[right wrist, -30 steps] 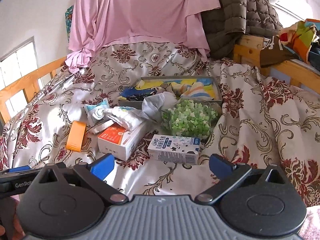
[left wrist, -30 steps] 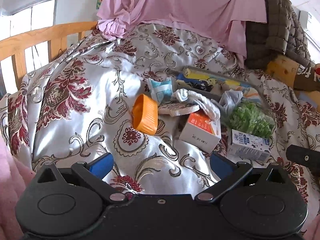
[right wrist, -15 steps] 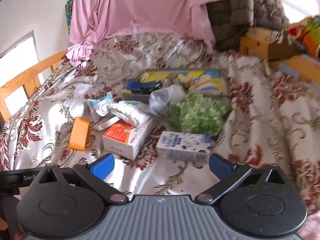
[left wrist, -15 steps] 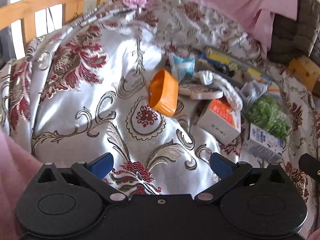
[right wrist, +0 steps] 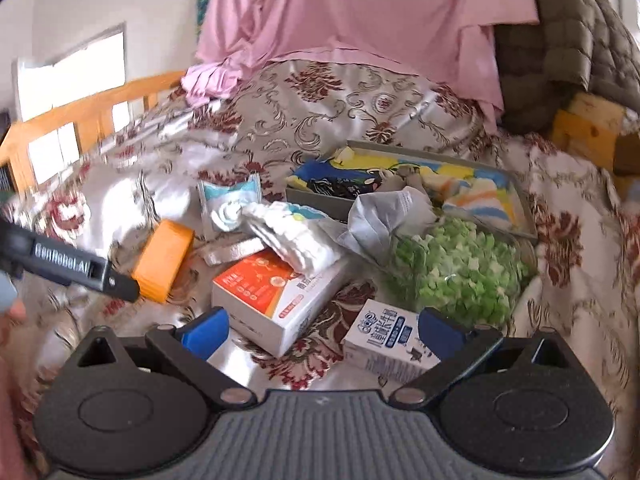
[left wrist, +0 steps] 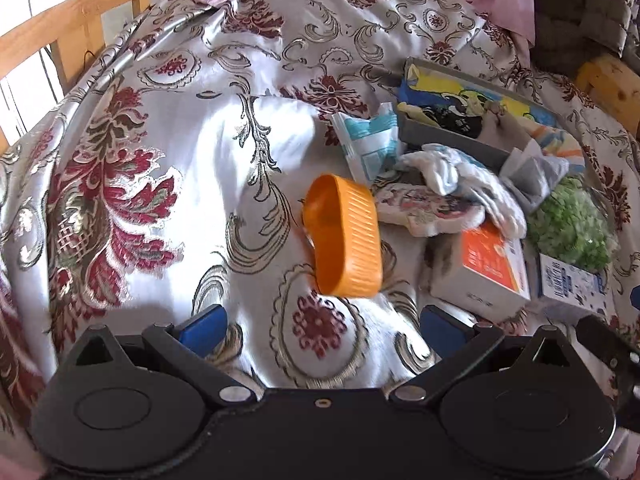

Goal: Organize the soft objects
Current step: 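Lower the left tool onto the orange rubber strap and close it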

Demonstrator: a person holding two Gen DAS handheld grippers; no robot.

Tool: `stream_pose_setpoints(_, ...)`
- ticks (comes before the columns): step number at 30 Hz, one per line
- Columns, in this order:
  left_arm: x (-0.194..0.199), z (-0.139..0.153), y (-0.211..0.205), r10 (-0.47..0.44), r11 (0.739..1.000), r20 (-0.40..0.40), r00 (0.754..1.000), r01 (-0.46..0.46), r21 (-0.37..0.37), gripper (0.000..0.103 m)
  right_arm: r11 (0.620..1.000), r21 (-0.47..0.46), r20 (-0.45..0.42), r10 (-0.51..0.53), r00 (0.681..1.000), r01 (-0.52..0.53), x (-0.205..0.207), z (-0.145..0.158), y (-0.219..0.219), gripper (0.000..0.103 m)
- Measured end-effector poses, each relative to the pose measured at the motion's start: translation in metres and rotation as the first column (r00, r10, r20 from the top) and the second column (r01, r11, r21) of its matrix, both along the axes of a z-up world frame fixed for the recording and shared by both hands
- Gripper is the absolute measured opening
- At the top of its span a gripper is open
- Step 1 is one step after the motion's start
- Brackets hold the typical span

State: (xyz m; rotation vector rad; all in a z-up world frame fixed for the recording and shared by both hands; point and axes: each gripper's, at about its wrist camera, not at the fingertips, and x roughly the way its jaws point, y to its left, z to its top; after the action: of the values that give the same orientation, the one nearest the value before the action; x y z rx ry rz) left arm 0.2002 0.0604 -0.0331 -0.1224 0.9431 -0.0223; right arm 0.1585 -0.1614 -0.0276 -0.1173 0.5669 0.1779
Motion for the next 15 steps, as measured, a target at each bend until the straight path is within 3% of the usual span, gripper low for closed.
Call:
stream_pose_setpoints(4, 0.020, -0.014, 0.004, 0.041, 0.996, -0.089, 0.995, -0.048, -0.082, 0.102, 0.998, -0.028, 0.008, 0.062, 0.998, -0.062, 0.012, -0.006, 0.012, 0.103)
stream_pose_setpoints(7, 0.032, -0.016, 0.002, 0.027, 0.992, -0.078, 0.997, -0.036, -0.122, 0.102, 0.989, -0.046, 0.027, 0.143, 0.989, -0.142, 0.022, -0.009, 0.025, 0.103)
stream_pose_setpoints(10, 0.045, -0.016, 0.001, 0.001, 0.994, -0.052, 0.999, -0.006, -0.106, 0.102, 0.980, -0.057, 0.010, 0.193, 0.981, -0.192, 0.036, -0.017, 0.035, 0.102)
stream_pose_setpoints(15, 0.077, -0.027, 0.010, -0.021, 0.998, -0.109, 0.994, 0.014, -0.064, 0.102, 0.975, -0.046, -0.016, 0.215, 0.976, -0.216, 0.052, -0.033, 0.036, 0.102)
